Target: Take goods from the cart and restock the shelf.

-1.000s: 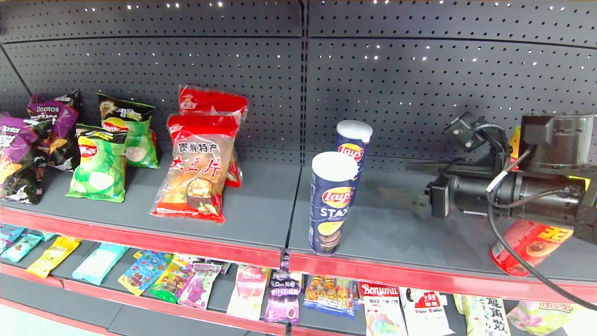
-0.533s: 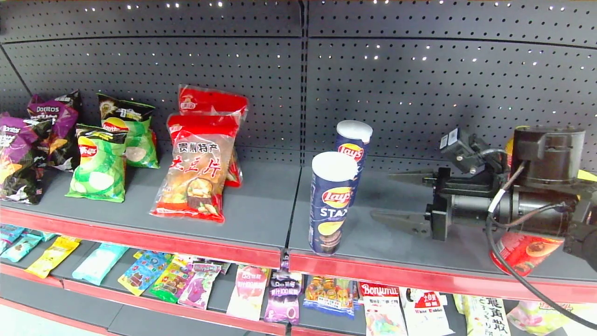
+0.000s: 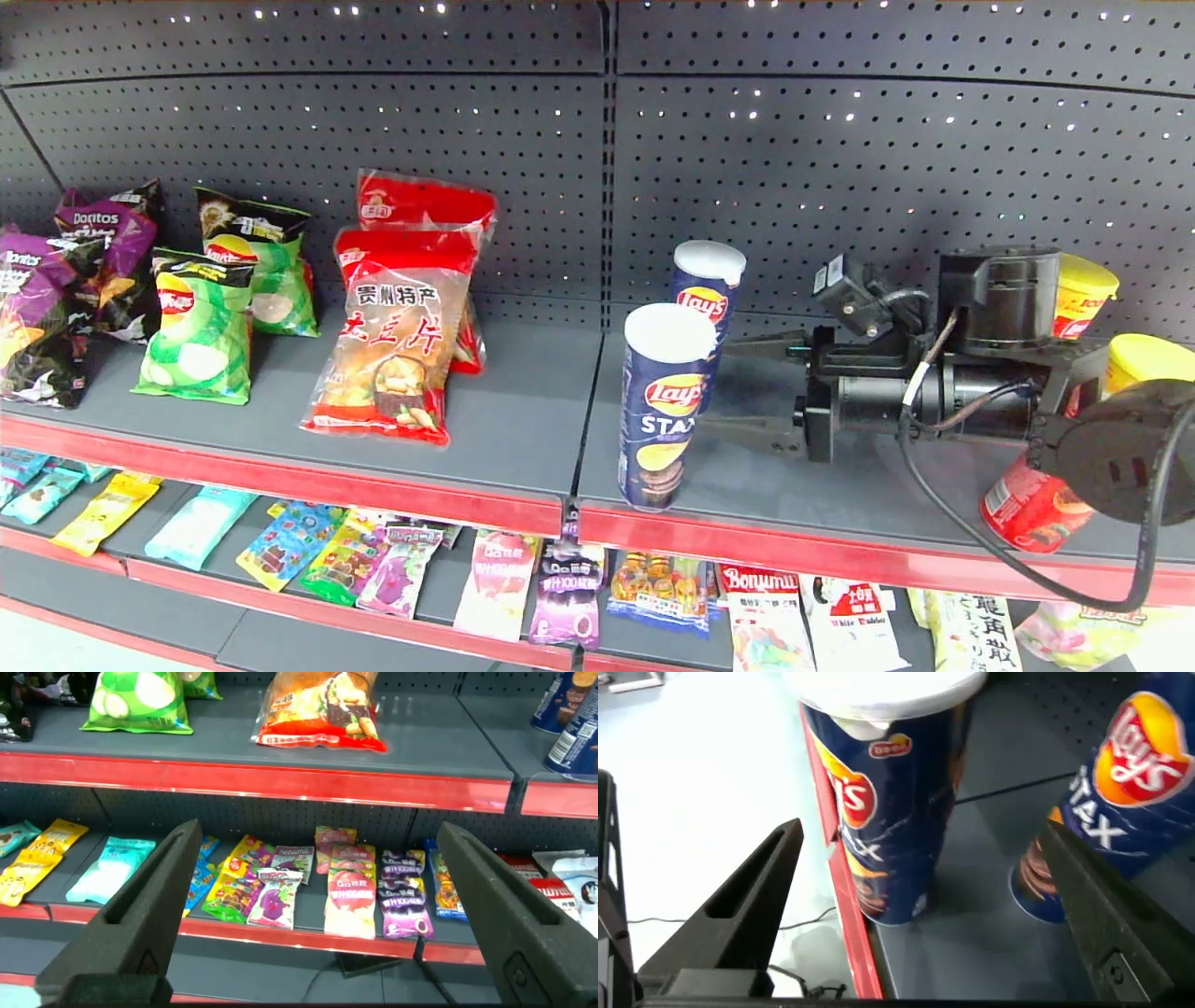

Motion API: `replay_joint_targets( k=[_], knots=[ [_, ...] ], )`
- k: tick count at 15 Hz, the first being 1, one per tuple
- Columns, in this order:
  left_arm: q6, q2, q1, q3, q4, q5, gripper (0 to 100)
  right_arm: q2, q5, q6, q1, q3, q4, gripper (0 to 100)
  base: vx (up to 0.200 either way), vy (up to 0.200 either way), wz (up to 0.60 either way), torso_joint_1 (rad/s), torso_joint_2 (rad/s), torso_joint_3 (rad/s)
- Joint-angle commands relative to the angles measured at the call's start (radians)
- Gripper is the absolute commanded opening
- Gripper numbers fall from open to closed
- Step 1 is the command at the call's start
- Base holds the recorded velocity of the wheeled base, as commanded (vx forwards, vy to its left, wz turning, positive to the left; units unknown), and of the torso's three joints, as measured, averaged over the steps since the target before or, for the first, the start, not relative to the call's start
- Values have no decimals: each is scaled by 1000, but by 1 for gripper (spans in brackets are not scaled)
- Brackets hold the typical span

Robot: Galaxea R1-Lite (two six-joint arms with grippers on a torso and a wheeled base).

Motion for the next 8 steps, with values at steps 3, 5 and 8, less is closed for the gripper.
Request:
replay_joint_targets(
  k=[3,5,8],
  knots=[
    [0,0,0,0,0,0,100,31,23,0,17,-11,0,100,0,0,0,0,0,0],
    [0,0,0,0,0,0,100,51,26,-2,19,-28,0,100,0,0,0,0,0,0],
    [0,0,0,0,0,0,100,81,92,3,19,-71,0,100,0,0,0,0,0,0]
  ],
)
